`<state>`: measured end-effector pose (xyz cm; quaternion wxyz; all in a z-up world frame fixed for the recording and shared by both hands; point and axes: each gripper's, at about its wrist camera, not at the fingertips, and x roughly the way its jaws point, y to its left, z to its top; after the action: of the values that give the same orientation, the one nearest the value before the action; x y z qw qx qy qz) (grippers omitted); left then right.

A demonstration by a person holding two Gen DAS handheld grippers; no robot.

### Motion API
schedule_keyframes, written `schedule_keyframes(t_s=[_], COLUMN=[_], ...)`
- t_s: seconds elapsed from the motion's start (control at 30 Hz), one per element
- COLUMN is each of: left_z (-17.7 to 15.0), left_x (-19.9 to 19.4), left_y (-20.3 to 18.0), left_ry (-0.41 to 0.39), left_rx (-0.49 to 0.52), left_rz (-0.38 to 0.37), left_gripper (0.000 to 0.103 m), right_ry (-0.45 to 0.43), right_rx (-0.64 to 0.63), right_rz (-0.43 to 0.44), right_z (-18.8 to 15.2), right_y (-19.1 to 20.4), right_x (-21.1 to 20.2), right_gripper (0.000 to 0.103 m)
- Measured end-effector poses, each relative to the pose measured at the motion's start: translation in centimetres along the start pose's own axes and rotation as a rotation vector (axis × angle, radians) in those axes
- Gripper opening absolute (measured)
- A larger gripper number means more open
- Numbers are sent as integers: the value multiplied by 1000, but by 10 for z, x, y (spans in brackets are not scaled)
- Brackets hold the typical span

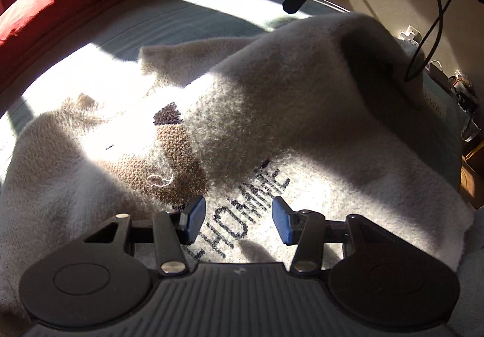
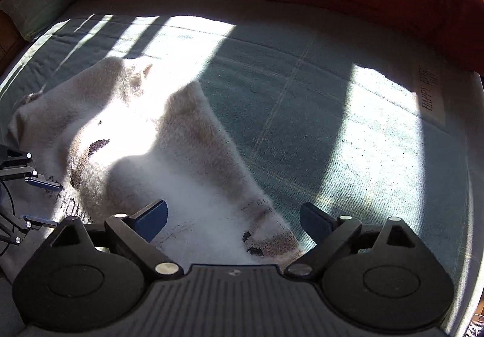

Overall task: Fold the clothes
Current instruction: 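Grasp the sweater edge with the right tool and pull it straight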

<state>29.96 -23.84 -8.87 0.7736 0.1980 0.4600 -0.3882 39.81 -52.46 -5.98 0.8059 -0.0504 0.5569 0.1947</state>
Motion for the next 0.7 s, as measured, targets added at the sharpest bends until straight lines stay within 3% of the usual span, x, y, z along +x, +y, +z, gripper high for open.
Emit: schedule_keyframes(t_s=[0.17,0.33,0.47,0.53,0.57,0.6,0.7], left_z=[2,7,11,12,12,13,14], left_x=[4,10,15,17,18,19,19], left_y=[5,6,8,9,9,10,11], left_ry=[16,23,24,28,31,33,36], left_rx=[-29,-28,-34,-38,-39,-39,-33], left_rz=[-9,-23,-27,-31,-34,-35,-37], left_gripper=[48,48,48,48,48,48,48], right_ry=[115,187,222,222,212,198,174], right_rx=[-71,-38,38,42,36,25,-20], right_rz=[63,130,242,254,250,227,157], right_z=[10,13,11,10,10,10,12], right_y=[-16,-36,-49,-46,-44,-39,-27], right_x=[47,78,90,89,87,83,72], right_gripper=[68,64,51,46,37,28,20])
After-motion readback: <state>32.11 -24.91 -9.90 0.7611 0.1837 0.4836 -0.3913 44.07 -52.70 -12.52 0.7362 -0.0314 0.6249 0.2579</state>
